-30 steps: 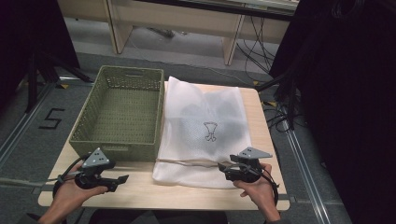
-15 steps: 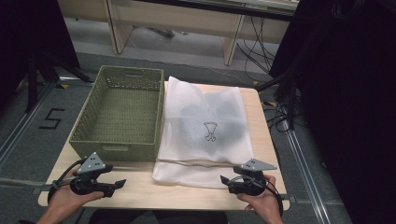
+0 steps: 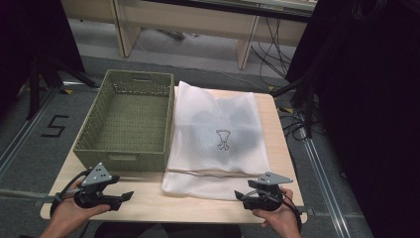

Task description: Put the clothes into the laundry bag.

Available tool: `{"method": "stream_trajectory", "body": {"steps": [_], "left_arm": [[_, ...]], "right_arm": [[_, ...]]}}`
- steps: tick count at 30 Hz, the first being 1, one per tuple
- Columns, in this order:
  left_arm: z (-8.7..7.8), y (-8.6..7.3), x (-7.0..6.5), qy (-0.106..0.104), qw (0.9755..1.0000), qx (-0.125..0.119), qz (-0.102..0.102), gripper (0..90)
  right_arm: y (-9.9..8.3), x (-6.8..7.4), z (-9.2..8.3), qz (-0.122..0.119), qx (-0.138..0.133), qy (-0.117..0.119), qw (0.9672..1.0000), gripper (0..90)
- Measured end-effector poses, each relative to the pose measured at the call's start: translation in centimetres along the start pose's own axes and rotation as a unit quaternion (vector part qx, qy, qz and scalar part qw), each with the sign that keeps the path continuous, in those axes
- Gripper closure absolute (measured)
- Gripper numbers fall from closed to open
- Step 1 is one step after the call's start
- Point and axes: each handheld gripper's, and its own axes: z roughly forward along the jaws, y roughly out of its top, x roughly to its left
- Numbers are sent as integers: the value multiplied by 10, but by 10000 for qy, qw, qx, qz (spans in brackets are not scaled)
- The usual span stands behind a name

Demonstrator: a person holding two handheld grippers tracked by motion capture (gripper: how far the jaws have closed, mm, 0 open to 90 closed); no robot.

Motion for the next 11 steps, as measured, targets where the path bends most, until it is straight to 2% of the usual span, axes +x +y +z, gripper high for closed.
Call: {"method": "stream_trajectory", "body": {"steps": [2,3,4,6,9,10,11], "left_arm": [[0,0,0,5,10000,0,-2,265],[0,0,0,7,10000,-8,-95,263],[0,0,0,5,10000,-8,-93,263],[-1,0,1,41,10000,-10,-17,263],[0,0,1,9,10000,-23,-26,263],[0,0,1,10,10000,-27,-30,263],[0,0,1,9,10000,-24,-34,263]], "right_arm": [[0,1,0,18,39,42,10000,351],[0,1,2,-69,11,7,10000,350],[0,-1,1,-171,9,-22,9999,350],[0,-1,1,-179,15,-26,9998,350],[0,-1,1,-186,10,-26,9998,350],[0,1,2,-63,17,7,10000,350],[0,1,2,-63,22,9,10000,350]]}}
